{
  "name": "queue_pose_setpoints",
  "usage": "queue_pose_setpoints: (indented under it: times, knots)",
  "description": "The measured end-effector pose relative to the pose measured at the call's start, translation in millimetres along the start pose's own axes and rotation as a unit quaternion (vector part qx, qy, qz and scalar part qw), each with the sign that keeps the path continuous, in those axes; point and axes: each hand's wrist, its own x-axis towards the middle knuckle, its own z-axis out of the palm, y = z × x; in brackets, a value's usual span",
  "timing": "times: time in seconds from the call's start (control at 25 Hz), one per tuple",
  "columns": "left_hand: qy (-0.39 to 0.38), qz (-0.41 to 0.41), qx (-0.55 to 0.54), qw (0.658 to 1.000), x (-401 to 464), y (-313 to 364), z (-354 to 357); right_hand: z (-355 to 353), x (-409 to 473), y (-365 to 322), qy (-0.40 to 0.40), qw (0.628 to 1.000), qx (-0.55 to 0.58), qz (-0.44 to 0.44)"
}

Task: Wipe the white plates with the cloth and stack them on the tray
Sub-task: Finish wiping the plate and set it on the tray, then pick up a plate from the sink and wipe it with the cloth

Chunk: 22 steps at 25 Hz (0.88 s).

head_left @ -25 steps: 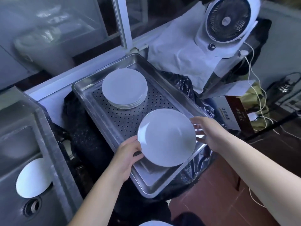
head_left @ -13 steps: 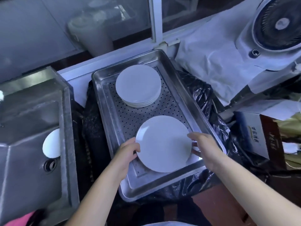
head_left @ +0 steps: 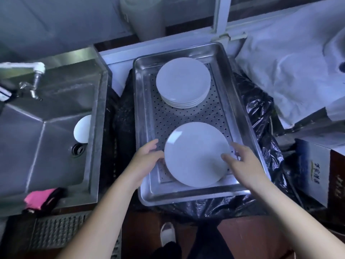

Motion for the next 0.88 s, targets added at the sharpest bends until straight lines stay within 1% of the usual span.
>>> queue_pose_setpoints:
  times: [0.04,0.12,0.24,0.36,0.48,0.56,0.72,0.88]
  knots:
    - [0.009,0.027,0.026,0.999,-9,-3,-10,4,-6,-8,0.0,0.998,-0.055,-0.04]
    - [0.028,0.088,0.091,0.992,-31,-18,-34,19,-23,-26,-0.005,0.985,-0.123,-0.122]
    - [0.064,0.173,0.173,0.967,-64,-57,-72,62,-61,-51,-0.018,0.957,-0.178,-0.227]
    - [0.112,0.237,0.181,0.948,-103,-120,-111,134,-113,-62,-0.024,0.935,-0.2,-0.293]
    - [0.167,0.238,0.153,0.944,-137,-195,-151,221,-163,-50,-0.059,0.932,-0.203,-0.295]
    - [0.182,0.227,0.134,0.947,-153,-235,-178,270,-186,-42,-0.084,0.925,-0.216,-0.3]
    - [0.201,0.212,0.087,0.953,-177,-286,-228,326,-218,-59,-0.094,0.912,-0.224,-0.332]
    - [0.208,0.204,0.038,0.956,-179,-307,-262,354,-225,-86,-0.09,0.906,-0.246,-0.333]
